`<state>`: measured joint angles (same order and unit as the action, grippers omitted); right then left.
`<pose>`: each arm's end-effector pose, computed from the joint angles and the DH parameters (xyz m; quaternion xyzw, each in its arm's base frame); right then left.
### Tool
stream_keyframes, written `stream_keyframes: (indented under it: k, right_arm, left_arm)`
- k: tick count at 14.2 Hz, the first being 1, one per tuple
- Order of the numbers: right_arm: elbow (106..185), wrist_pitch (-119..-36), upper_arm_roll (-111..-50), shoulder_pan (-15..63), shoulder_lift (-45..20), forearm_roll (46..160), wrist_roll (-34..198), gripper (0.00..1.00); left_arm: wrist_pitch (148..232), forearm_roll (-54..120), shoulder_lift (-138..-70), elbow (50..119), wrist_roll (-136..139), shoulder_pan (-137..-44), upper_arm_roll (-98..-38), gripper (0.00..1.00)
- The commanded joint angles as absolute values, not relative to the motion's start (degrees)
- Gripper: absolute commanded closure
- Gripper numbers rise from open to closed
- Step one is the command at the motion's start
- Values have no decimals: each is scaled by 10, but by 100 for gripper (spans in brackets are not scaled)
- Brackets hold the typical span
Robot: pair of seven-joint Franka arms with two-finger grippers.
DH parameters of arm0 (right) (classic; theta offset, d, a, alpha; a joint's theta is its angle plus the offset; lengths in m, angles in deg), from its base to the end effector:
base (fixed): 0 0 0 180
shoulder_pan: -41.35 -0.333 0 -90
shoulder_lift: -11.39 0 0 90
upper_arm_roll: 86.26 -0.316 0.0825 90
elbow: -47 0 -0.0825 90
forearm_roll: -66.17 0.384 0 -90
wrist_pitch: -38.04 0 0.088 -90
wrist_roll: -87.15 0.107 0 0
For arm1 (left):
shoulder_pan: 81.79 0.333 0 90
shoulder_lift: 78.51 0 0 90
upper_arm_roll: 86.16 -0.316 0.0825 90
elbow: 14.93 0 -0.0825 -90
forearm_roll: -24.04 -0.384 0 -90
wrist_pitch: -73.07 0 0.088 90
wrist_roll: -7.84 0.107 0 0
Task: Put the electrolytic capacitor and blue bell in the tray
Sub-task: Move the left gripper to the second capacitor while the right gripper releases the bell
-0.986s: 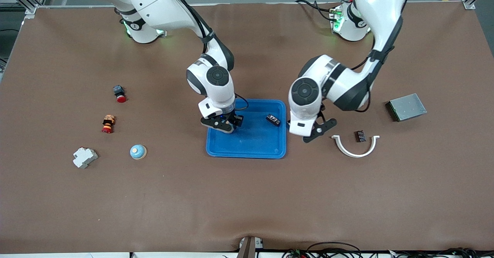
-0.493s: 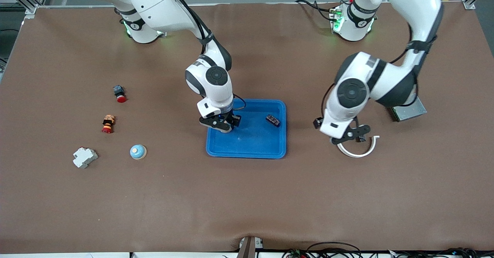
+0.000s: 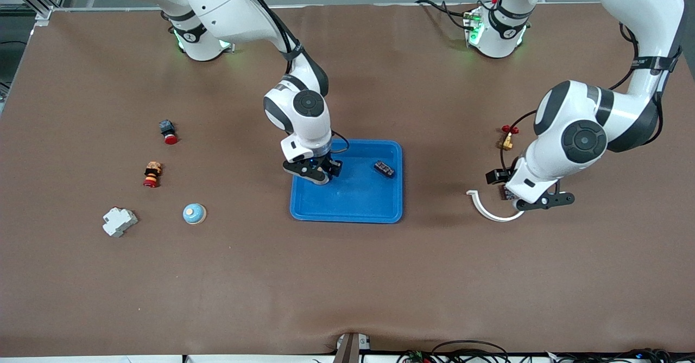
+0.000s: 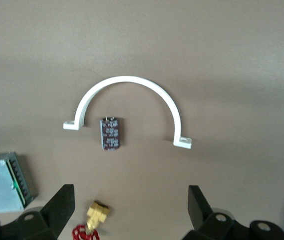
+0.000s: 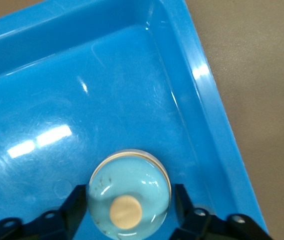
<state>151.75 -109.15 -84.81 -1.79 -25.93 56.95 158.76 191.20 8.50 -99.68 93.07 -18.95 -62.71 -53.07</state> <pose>0.4870 0.4386 0.1833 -0.9791 0.1908 -0.0695 0.0072 0.5981 -0.1152 0.3301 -0.9969 -0.0488 0.0515 0.0353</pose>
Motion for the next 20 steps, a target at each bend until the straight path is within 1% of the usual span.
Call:
stream_keyframes:
  k: [1, 3, 4, 6, 8, 10, 13, 16, 20]
  right_arm:
    - [1512, -1092, -845, -23, -259, 558, 1605, 0]
    - [1504, -1082, -849, -21, -254, 561, 1602, 0]
    - [1502, -1064, -850, -18, -244, 562, 1601, 0]
    - [1478, -998, -856, -10, -220, 562, 1583, 0]
    - [1471, -950, -856, 13, -195, 584, 1473, 0]
    - [1484, -931, -855, 48, -169, 656, 1321, 0]
    - [1515, -942, -851, 101, -154, 660, 1191, 0]
    - [1570, -1006, -850, 144, -138, 661, 1086, 0]
    - [1608, -1022, -849, 206, -125, 658, 960, 0]
  left_arm:
    - [1974, 68, -993, 974, -158, -594, -521, 0]
    - [1998, 32, -1012, 982, -143, -575, -521, 0]
    - [2009, 15, -1027, 981, -143, -572, -521, 0]
    - [2031, 1, -1047, 981, -144, -560, -521, 0]
    - [2032, 0, -1055, 979, -151, -559, -522, 0]
    - [2032, 1, -1069, 977, -160, -559, -521, 0]
    - [2033, 0, -1091, 975, -193, -561, -522, 0]
    - [2043, -2, -1101, 976, -209, -564, -523, 0]
    - [2043, -2, -1112, 979, -209, -560, -523, 0]
